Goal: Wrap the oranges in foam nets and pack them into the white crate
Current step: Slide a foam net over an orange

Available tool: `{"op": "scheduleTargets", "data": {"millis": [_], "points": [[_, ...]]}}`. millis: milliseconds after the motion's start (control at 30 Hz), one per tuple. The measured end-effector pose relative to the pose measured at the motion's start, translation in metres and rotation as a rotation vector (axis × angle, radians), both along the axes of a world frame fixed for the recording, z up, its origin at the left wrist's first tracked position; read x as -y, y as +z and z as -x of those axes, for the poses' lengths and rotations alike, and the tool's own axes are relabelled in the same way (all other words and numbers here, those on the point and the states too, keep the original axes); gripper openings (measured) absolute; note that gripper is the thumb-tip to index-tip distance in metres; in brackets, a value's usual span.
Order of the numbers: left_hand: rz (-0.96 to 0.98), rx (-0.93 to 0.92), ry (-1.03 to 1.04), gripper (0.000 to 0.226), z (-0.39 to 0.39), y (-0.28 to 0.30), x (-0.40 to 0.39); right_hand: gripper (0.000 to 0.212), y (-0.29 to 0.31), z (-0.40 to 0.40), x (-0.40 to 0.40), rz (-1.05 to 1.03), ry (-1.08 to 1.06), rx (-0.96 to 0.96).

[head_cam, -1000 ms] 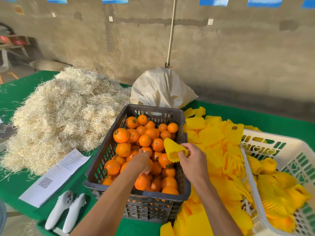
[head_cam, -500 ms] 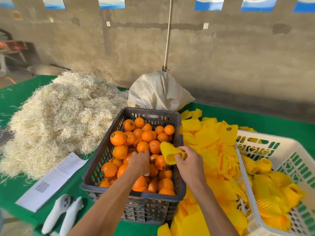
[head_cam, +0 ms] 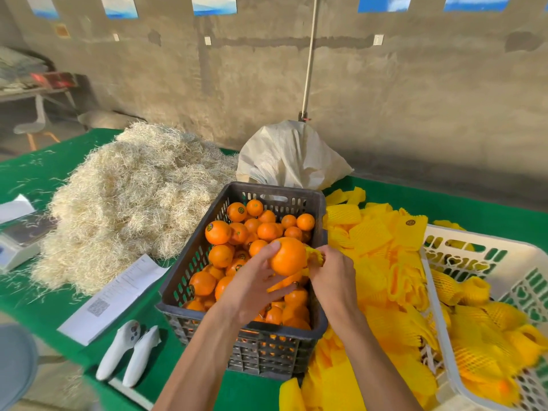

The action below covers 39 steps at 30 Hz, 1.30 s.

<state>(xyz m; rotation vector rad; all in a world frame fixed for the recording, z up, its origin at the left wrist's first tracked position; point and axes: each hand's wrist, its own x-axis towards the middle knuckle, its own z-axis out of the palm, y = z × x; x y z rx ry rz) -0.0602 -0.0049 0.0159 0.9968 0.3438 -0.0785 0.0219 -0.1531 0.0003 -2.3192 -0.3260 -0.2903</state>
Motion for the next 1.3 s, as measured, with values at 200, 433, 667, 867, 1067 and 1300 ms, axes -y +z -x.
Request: {"op": "scheduleTargets", "data": {"millis": [200, 433, 667, 867, 1067, 1300], "points": [[0.036, 0.034, -0.021, 0.092, 0.005, -0.002, 0.016, 0.002, -0.002, 0.010, -0.009, -0.104, 0.103, -0.098], [0.012, -0.003, 0.097, 0.080, 0.007, -0.015, 0.006, 0.023, -0.004, 0.005, 0.005, -0.262, 0.288, -0.265], [-0.314, -0.059, 0.286, 0.069, 0.001, -0.024, 0.013, 0.021, 0.000, 0.014, 0.003, -0.253, 0.178, 0.035], [-0.626, 0.010, 0.473, 0.062, -0.013, -0.019, 0.020, 0.024, 0.004, 0.024, 0.005, -0.101, 0.274, 0.382], [-0.333, -0.057, 0.568, 0.053, -0.024, -0.020, 0.024, 0.025, 0.004, 0.037, -0.001, -0.007, 0.230, 0.236], [-0.196, 0.102, 0.230, 0.063, -0.018, -0.024, 0.021, 0.036, 0.000, 0.028, 0.004, -0.239, 0.161, 0.054]]}}
